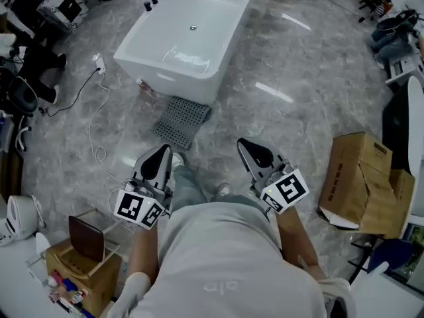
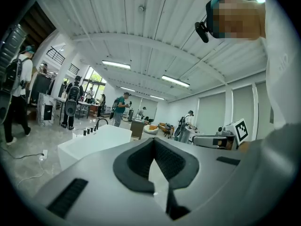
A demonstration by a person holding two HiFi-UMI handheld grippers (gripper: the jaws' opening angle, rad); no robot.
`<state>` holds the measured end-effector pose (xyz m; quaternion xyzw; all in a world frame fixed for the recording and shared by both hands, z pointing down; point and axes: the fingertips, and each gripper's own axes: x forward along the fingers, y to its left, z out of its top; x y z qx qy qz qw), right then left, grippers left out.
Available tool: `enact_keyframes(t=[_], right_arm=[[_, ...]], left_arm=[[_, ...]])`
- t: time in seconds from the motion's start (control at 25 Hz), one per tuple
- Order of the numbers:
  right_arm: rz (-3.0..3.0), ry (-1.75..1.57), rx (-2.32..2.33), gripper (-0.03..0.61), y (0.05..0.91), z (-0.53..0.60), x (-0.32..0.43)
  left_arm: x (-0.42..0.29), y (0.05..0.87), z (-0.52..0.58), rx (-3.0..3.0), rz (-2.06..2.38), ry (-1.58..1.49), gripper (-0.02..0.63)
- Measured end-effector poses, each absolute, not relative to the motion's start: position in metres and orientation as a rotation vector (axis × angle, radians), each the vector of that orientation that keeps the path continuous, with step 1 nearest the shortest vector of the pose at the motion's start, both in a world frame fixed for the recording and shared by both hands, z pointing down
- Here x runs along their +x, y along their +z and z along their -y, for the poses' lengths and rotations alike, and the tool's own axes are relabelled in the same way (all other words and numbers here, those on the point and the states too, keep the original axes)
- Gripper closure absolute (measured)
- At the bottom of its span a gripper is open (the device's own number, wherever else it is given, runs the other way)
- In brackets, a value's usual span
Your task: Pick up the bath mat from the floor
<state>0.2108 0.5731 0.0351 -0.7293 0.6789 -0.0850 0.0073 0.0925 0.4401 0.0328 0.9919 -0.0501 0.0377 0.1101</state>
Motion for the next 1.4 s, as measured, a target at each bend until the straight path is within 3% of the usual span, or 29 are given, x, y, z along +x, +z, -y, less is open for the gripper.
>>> enact_keyframes(t=[0.88, 1.4], right_arm=[[-2.147, -0.52, -2.31, 0.551, 0.078, -0.272, 0.232], [-2.624, -0.82, -2.025, 0.549, 0.191, -0.149, 0.195]], left_arm=[[0.093, 0.084, -0.124, 2.803, 0.203, 0.225, 0.6], [0.023, 0.176, -0.069, 2.576, 0.634, 0.354, 0.6]])
